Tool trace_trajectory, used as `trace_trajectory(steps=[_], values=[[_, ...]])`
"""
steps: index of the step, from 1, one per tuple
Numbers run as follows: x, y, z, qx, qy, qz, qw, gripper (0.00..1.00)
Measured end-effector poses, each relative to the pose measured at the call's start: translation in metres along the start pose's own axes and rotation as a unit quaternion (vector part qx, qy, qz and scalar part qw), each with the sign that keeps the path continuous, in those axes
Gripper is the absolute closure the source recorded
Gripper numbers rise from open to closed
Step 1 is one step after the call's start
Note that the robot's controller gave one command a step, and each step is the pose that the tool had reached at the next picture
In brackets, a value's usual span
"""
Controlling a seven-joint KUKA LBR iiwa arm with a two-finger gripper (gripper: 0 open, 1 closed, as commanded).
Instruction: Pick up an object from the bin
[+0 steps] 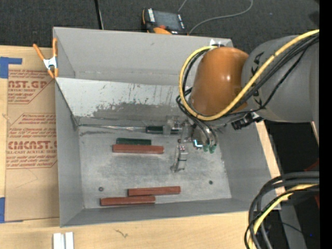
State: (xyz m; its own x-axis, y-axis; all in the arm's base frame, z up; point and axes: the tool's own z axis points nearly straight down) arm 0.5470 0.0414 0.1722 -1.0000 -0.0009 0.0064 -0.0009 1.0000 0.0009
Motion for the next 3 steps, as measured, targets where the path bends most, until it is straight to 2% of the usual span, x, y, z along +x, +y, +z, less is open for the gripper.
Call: trace_trajectory(steps=[1, 2, 3], values=[[-0.046, 0.057, 0.067, -0.001, -0.0023, 0.042, 0.9991, 0.00], [-0.043, 0.035, 0.102, -0.002, -0.0068, 0.095, 0.9955, 0.00], [-0.043, 0.035, 0.100, -0.001, -0.0058, 0.094, 0.9955, 1.00]])
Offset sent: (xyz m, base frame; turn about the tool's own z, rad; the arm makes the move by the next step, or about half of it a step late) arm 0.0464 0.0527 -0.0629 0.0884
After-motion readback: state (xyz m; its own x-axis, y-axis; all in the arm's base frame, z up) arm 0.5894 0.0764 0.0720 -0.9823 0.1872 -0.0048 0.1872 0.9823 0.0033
